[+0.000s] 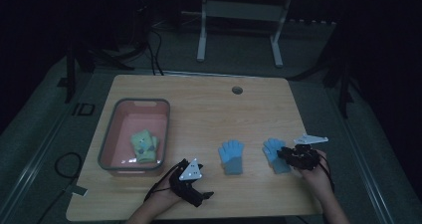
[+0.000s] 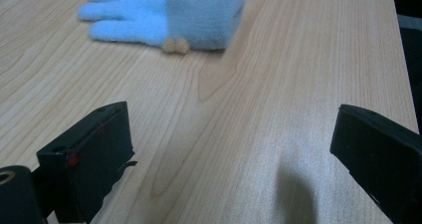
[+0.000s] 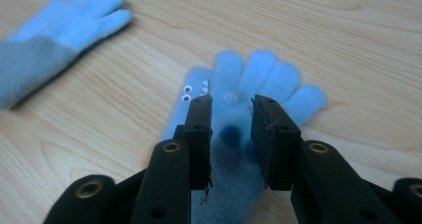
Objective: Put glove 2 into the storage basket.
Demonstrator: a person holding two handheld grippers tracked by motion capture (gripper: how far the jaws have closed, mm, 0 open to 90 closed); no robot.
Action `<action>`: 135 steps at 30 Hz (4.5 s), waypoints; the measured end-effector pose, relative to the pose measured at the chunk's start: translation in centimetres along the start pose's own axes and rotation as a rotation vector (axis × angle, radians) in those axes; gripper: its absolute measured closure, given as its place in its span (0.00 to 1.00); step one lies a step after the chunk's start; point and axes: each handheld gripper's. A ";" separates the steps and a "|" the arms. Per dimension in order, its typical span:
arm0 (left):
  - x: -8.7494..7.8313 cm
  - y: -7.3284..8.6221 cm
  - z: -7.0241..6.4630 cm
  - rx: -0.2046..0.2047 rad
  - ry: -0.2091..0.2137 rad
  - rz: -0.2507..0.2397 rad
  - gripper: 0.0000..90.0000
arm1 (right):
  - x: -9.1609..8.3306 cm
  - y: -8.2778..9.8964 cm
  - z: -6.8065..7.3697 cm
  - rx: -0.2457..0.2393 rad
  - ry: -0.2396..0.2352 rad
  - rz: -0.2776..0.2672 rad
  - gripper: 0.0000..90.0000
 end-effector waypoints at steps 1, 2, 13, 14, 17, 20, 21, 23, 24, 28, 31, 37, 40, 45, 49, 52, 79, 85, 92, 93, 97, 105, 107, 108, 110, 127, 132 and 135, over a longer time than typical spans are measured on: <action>0.0 0.0 0.0 0.000 0.000 0.000 0.04 | 0.2 0.1 0.0 -0.012 -0.004 0.009 0.75; 0.0 0.0 0.0 -0.001 0.000 0.000 0.04 | 0.3 0.2 0.0 -0.027 -0.007 0.012 0.75; 0.0 0.0 0.0 0.001 -0.001 0.008 0.04 | 1.8 1.4 0.3 -0.054 0.010 -0.006 0.85; 0.0 0.0 0.0 0.002 -0.002 0.008 0.04 | 1.8 1.5 0.4 -0.038 0.013 -0.013 0.89; 0.0 0.0 0.0 0.002 -0.002 0.010 0.04 | 1.9 1.6 0.6 0.000 0.023 -0.024 0.92; 0.1 0.0 0.0 0.000 -0.004 0.014 0.04 | 1.9 1.4 1.3 0.014 0.076 -0.014 0.95; 0.1 0.0 0.0 0.000 -0.005 0.015 0.04 | 1.9 1.3 1.5 0.027 0.093 -0.009 0.95; 0.1 0.0 0.0 0.003 -0.007 0.014 0.04 | 1.7 0.9 2.1 0.067 0.124 -0.002 0.96; 0.1 0.0 0.0 0.003 -0.008 0.013 0.04 | 1.6 0.7 2.3 0.075 0.129 -0.003 0.96; 0.1 0.0 0.0 -0.002 -0.004 0.014 0.04 | 0.6 -0.6 3.5 0.090 0.168 -0.016 0.97; 0.1 0.0 0.0 -0.001 -0.005 0.012 0.04 | -0.1 -1.7 4.3 0.108 0.166 -0.047 0.97; 0.0 0.0 0.0 0.003 -0.007 0.014 0.04 | -1.4 -3.8 5.9 0.121 0.168 -0.093 0.96; 0.0 0.0 0.0 0.009 -0.007 0.012 0.04 | -1.6 -4.7 6.8 0.119 0.156 -0.098 0.96; 0.0 0.0 0.0 0.014 -0.013 0.011 0.04 | -1.4 -5.8 8.3 0.109 0.139 -0.110 0.96; 0.0 0.0 0.0 0.014 -0.012 0.010 0.04 | -0.6 -6.7 10.7 0.094 0.102 -0.120 0.96; 0.0 0.0 0.0 0.012 -0.011 0.012 0.04 | 0.1 -6.8 12.0 0.086 0.085 -0.113 0.96; -0.1 0.2 0.2 0.002 -0.012 0.008 0.04 | 5.8 -6.3 15.5 0.085 0.018 -0.003 0.96; -0.2 0.2 0.4 -0.022 -0.026 0.008 0.04 | 6.6 -5.9 15.2 0.086 0.019 0.016 0.95; -0.4 0.2 0.5 -0.021 -0.041 -0.024 0.04 | 6.3 -5.6 15.0 0.071 -0.015 0.014 0.88; -0.4 0.2 0.5 -0.021 -0.045 -0.030 0.04 | 6.0 -5.7 14.9 0.069 -0.024 0.008 0.84; -0.4 -0.1 0.2 0.004 -0.097 -0.020 0.04 | 5.2 -6.0 14.4 0.043 -0.068 0.005 0.70; -0.2 -0.9 -0.3 -0.013 -0.124 0.002 0.04 | 3.6 -6.4 12.5 0.003 -0.147 -0.051 0.23; -0.2 -1.2 -0.1 -0.038 -0.088 -0.002 0.04 | 3.3 -6.4 12.0 -0.009 -0.167 -0.070 0.18; -0.2 -1.3 -0.1 -0.047 -0.076 -0.004 0.04 | 3.2 -6.4 11.8 -0.003 -0.183 -0.075 0.16; -0.1 -1.5 -0.2 -0.041 -0.077 -0.002 0.04 | 2.9 -6.4 11.1 -0.023 -0.173 -0.074 0.16; 0.7 -3.9 -0.5 0.048 -0.043 -0.014 0.06 | 1.9 -7.3 8.3 -0.098 -0.186 -0.102 0.15; 1.1 -5.1 -0.8 0.094 -0.041 -0.025 0.11 | 2.2 -7.3 8.0 -0.068 -0.234 -0.099 0.14; 1.4 -5.6 -0.9 0.128 -0.041 -0.016 0.17 | 2.6 -7.4 7.8 -0.068 -0.242 -0.100 0.16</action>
Point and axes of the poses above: each handheld gripper's, and its own axes: x roughly forward along the jaws, y roughly out of its underside, z roughly to its left, and after that the axes turned 7 degrees about z, right-handed
